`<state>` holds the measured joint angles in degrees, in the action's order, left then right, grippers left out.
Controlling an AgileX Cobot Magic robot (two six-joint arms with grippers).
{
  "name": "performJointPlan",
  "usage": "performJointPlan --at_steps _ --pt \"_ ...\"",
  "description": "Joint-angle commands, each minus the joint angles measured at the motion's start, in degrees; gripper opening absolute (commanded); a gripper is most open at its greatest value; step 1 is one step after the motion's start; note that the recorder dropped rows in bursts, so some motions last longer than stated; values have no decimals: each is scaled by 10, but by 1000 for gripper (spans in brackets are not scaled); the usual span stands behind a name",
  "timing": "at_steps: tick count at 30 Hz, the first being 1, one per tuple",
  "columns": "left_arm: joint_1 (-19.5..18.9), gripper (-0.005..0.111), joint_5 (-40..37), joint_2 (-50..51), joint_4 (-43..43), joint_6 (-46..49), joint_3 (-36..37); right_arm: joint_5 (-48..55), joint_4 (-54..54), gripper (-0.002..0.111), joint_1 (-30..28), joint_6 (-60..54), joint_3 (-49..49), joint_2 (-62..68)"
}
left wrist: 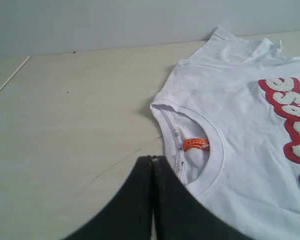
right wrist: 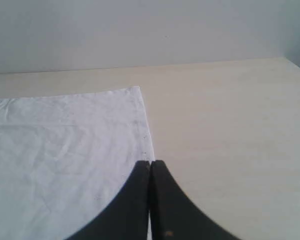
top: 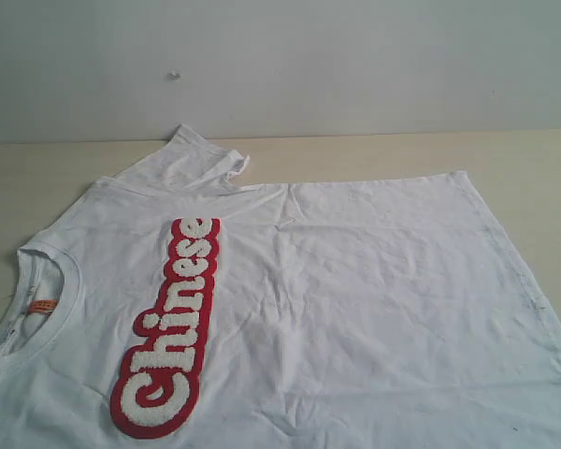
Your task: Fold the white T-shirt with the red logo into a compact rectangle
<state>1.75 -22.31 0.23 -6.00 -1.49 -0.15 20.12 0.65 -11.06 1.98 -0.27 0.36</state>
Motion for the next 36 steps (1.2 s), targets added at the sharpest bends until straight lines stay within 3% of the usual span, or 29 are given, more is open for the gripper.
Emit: performJointPlan --at_steps 1,18,23,33,36 --pt "-1 0 5 -2 0 0 1 -8 3 0 -2 -4 3 -4" --pt "-1 0 12 -2 2 0 1 -8 3 0 -2 -2 3 -4" --pt "-1 0 88 -2 37 -77 1 -8 3 0 -2 -2 3 -4" --pt "-1 0 251 -2 32 -65 1 -8 3 0 -2 -2 3 -4" --pt "-1 0 260 -2 32 -65 1 -8 3 0 -2 -2 3 -4"
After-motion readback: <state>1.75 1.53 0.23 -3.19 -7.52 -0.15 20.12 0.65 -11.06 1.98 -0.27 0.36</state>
